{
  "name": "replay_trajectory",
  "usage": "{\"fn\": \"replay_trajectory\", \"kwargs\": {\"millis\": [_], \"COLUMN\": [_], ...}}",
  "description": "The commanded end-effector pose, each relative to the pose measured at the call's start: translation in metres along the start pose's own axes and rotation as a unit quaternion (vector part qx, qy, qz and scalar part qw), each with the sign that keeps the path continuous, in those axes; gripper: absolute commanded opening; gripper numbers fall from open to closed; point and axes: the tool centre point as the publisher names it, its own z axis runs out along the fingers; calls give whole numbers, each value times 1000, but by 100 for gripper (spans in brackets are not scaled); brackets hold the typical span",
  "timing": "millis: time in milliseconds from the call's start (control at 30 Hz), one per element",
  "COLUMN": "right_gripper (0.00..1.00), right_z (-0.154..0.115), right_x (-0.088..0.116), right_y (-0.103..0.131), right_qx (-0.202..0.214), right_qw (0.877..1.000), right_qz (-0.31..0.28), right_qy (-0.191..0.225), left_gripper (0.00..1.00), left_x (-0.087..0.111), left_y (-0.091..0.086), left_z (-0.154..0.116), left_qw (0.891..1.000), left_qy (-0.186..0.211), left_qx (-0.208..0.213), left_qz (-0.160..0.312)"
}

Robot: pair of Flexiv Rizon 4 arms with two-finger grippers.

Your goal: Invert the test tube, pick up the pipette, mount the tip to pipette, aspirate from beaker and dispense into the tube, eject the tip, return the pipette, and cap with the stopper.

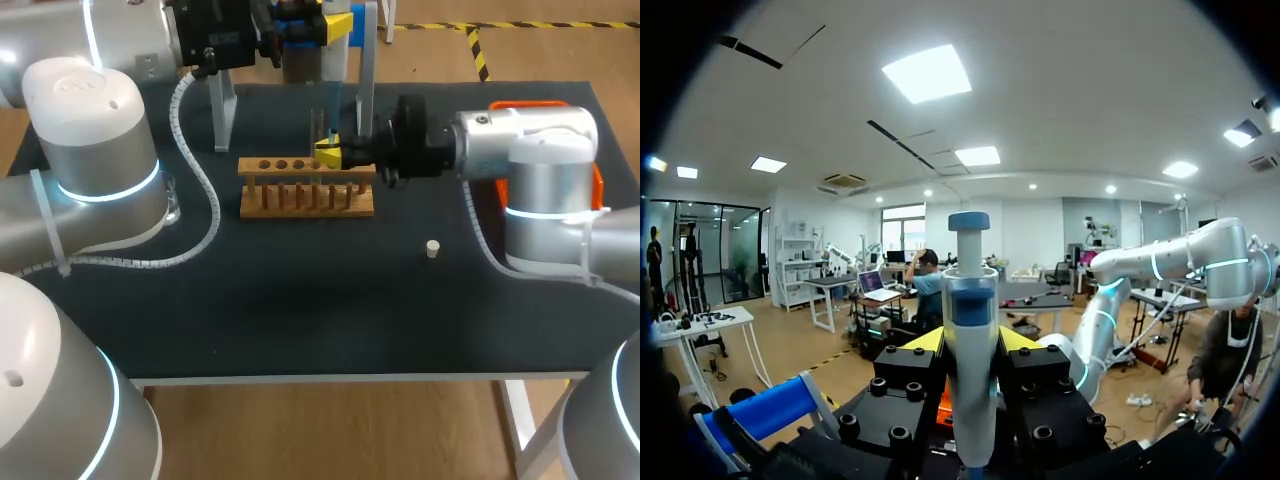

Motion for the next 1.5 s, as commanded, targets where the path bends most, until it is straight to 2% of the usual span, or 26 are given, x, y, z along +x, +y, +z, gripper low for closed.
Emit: {"fn": "replay_trajectory", "kwargs": {"millis": [33,967,1500], "right_gripper": [0,0,0], "right_z": [-3,-10,-4], "right_x": [2,3,1], "right_y": [4,2,20], "right_qx": [2,3,-4], "right_qw": [1000,1000,1000], "right_qz": [0,1,-2], "right_qy": [-3,-7,-5], "left_gripper": [0,0,0], "left_x": [-1,-1,-1], "left_y": [3,3,3], "left_z": [0,0,0], "left_qw": [1000,1000,1000], "left_qy": [2,2,2], "left_qx": [-2,-2,-2], "left_qz": [0,0,0]}}
